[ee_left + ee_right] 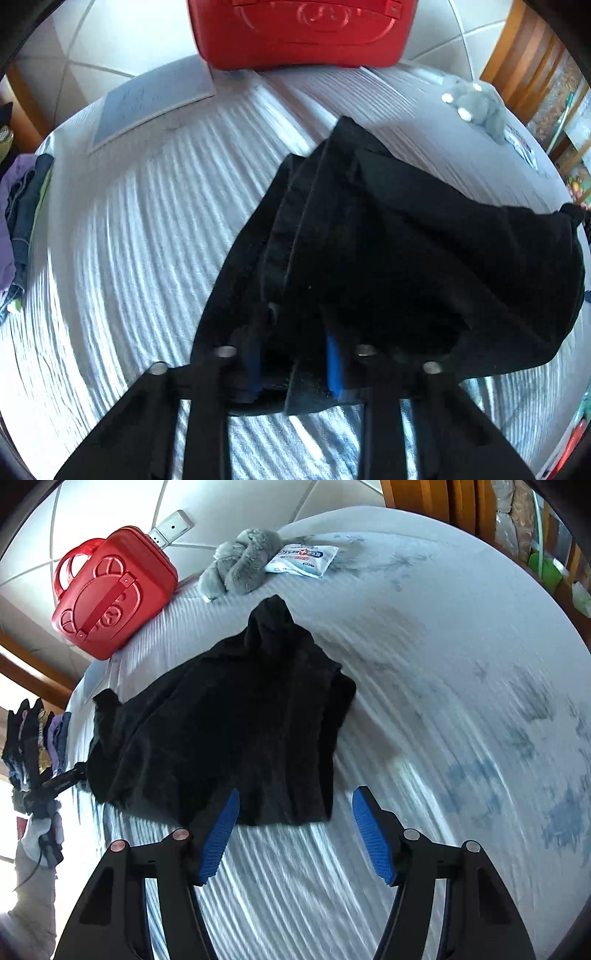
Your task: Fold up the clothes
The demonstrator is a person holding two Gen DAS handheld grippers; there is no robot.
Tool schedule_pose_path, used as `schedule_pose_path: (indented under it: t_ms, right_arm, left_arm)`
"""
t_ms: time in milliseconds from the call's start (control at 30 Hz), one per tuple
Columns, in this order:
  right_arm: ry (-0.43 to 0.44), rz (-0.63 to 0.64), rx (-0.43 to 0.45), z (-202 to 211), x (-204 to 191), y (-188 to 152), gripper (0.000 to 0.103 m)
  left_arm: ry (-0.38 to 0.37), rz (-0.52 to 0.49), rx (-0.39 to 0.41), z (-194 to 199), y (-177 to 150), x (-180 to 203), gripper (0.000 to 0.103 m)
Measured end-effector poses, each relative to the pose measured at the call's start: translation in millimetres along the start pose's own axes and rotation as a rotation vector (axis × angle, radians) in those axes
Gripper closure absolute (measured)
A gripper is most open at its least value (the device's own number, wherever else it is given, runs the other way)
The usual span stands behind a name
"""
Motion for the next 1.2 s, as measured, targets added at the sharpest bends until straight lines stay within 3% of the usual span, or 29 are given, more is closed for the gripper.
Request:
schedule_pose_path:
  t_ms: [33,67,100,267,367,467,533,600,633,667,767,900,1067,1133,1167,1200]
  right_arm:
    - [-0.014,0.019,-0.021,-7.4,-3.8,-0.1,0.045]
    - [-0.037,0.048,-0.051,-15.5,-8.5,-1.2,0.079]
    - [-0.061,0.077,-0.080,-23.6,-13.1,-2.3,0.095]
    - [-0.164,0.144,-0.043,-2.5,-20.0,-0.9,0.095]
    - [-0.181,0.099,-0.101,-13.6,-0.1,-4.1,0.095]
    - [-0.205,0.104,-0.152,-24.0,3.2,-7.1,0.093]
    - [-0.226,0.123,-0.163,-23.7,-1.9,-7.6,0.080]
    - [-0.260,0.144,-0.099,-1.0,-7.5,-1.9,0.042]
    - [-0.260,0.159,-0.058,11.2,-11.6,2.0,0.039]
    - [-0.252,0.165,-0.038,13.9,-14.0,7.6,0.039]
    - [-0.214,0.169,-0.008,6.0,-18.6,27.7,0.039]
    - [-0.163,0.174,0.031,-4.4,-24.7,54.4,0.039]
    - [-0.098,0.181,0.080,-17.4,-32.3,87.9,0.039]
    - [-0.092,0.182,0.069,-24.3,-32.1,92.7,0.044]
    - [-0.092,0.182,0.060,-27.9,-31.6,94.1,0.051]
    - [-0.091,0.183,0.051,-31.5,-31.0,95.6,0.060]
  left_arm:
    - [0.007,0.000,0.006,2.8,-0.2,-1.3,0.082]
    - [0.014,0.001,0.011,5.6,-0.3,-2.6,0.084]
    - [0.023,0.002,0.019,9.5,-0.8,-4.2,0.085]
    - [0.076,0.042,0.078,39.2,-10.7,-22.8,0.086]
    - [0.112,0.051,0.017,21.6,-20.6,-33.1,0.086]
    - [0.105,0.073,0.012,19.7,-24.5,-40.3,0.083]
    - [0.088,0.074,0.043,28.9,-22.6,-41.8,0.081]
    - [0.064,0.048,0.095,45.2,-14.9,-37.2,0.074]
    - [0.049,0.036,0.117,51.0,-10.4,-34.2,0.068]
    - [0.029,0.026,0.131,51.7,-4.2,-30.0,0.062]
    - [-0.023,-0.006,0.161,46.7,13.8,-15.2,0.060]
    - [-0.029,-0.056,0.153,17.8,44.7,3.4,0.060]
    - [-0.024,-0.133,0.164,2.5,61.0,26.0,0.060]
    - [-0.025,-0.153,0.171,-1.6,68.7,30.4,0.060]
    - [-0.025,-0.159,0.168,-5.7,72.1,32.9,0.065]
    - [-0.016,-0.160,0.148,-11.6,75.0,34.2,0.079]
Point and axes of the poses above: each gripper's, at about its wrist camera, not at the fingertips, and z roughly against the way its jaws point, x to its right, y to its top, the point moved 1 cm from there along -z, roughly the way its jaws point, and after that the axes turned 4 degrees about y, right-handed, at the moved point
